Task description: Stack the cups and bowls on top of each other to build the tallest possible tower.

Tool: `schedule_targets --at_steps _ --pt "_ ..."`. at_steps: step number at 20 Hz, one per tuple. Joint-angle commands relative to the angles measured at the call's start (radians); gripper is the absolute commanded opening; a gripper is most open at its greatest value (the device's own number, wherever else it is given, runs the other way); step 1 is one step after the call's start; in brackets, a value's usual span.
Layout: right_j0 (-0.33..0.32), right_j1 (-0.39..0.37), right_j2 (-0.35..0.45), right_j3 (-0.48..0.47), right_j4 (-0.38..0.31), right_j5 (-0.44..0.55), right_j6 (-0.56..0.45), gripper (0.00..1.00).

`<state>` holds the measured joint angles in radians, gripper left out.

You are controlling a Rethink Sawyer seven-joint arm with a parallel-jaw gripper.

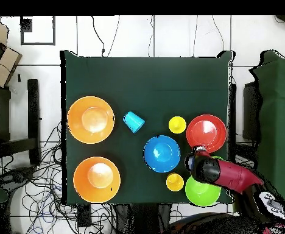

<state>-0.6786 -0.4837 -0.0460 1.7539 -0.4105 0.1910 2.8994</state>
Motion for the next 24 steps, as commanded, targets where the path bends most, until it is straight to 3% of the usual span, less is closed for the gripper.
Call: schedule_targets --at_steps 1,9,24 --pt "0.024 -0.024 0.085 -0.039 0.006 0.094 -0.076 1.0" --pt "0.026 0.043 0.072 -0.099 -0.002 0.075 -0.072 1.0" --pt "0.026 0.036 0.066 -0.107 0.003 0.093 -0.072 1.0"
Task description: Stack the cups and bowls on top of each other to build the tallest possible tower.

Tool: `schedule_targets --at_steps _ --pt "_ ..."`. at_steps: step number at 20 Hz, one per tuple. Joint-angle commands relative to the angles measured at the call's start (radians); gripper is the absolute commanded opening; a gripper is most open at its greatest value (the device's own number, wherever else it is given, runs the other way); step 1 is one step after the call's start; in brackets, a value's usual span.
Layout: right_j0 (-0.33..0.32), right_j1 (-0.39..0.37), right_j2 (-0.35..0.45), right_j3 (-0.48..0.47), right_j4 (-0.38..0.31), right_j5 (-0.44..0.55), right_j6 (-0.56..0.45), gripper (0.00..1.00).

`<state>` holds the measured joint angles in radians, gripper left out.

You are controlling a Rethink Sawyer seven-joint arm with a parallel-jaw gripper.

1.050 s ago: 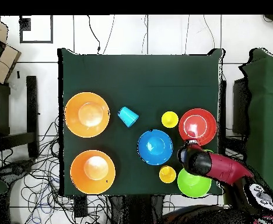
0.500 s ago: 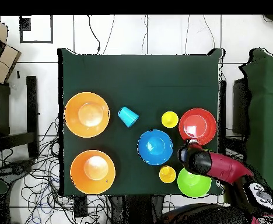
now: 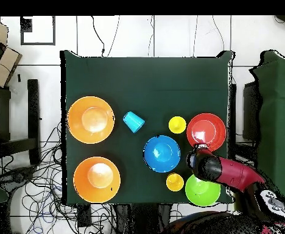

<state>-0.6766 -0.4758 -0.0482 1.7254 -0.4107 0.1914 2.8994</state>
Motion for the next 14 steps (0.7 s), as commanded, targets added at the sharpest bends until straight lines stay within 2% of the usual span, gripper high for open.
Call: schedule_targets --at_steps 1,14 --pt "0.023 0.029 0.068 -0.079 0.003 0.093 -0.072 1.0" --pt "0.025 0.057 0.057 -0.084 -0.004 0.041 -0.051 1.0"
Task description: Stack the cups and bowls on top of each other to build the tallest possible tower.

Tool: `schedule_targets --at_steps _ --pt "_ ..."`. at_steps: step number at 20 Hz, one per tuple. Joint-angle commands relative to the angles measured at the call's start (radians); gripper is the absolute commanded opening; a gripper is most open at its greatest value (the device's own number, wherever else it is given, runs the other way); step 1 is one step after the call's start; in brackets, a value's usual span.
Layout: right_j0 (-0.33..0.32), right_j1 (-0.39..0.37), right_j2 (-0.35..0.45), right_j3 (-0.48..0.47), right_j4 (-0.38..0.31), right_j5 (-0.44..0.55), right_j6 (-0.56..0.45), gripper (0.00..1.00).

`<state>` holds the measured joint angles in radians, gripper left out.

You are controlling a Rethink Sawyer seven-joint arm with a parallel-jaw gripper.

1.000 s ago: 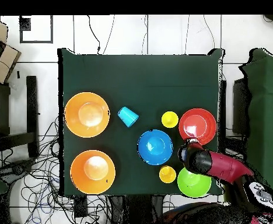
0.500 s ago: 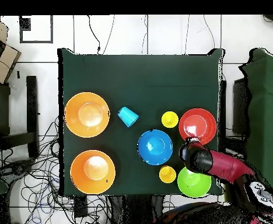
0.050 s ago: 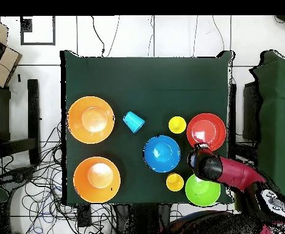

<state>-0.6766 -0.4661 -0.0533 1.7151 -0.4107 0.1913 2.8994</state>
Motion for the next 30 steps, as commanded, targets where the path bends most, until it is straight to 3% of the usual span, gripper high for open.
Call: schedule_targets --at_steps 1,20,21,30 --pt "0.025 0.048 0.062 -0.073 -0.005 0.039 -0.051 1.0" --pt "0.042 0.055 0.049 -0.075 -0.012 0.01 -0.04 1.0" --pt "0.043 0.055 0.049 -0.074 -0.012 0.008 -0.039 0.0" --pt "0.052 0.056 0.046 -0.071 -0.008 0.002 -0.032 0.0"
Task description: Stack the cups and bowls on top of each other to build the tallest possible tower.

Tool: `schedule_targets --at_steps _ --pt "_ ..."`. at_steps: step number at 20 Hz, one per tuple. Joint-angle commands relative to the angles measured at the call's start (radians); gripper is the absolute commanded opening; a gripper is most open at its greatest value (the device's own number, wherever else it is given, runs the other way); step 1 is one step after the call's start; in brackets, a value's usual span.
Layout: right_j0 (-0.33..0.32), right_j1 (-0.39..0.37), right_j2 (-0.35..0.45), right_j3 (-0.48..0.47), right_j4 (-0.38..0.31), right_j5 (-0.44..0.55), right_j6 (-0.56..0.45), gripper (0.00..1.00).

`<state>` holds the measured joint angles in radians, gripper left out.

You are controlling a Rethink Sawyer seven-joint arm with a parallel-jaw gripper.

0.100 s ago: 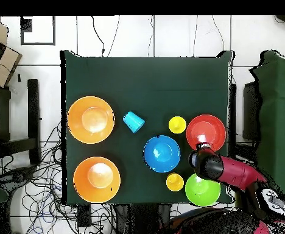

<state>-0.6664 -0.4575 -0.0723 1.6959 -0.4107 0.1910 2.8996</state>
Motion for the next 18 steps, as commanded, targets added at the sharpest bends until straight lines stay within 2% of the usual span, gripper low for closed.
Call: schedule_targets --at_steps 1,9,18 --pt "0.042 0.047 0.065 -0.05 -0.008 0.001 -0.031 0.0" --pt "0.047 0.029 0.076 -0.039 -0.004 0.019 -0.038 0.0" --pt "0.013 0.009 0.096 -0.062 -0.008 0.063 -0.083 0.0"
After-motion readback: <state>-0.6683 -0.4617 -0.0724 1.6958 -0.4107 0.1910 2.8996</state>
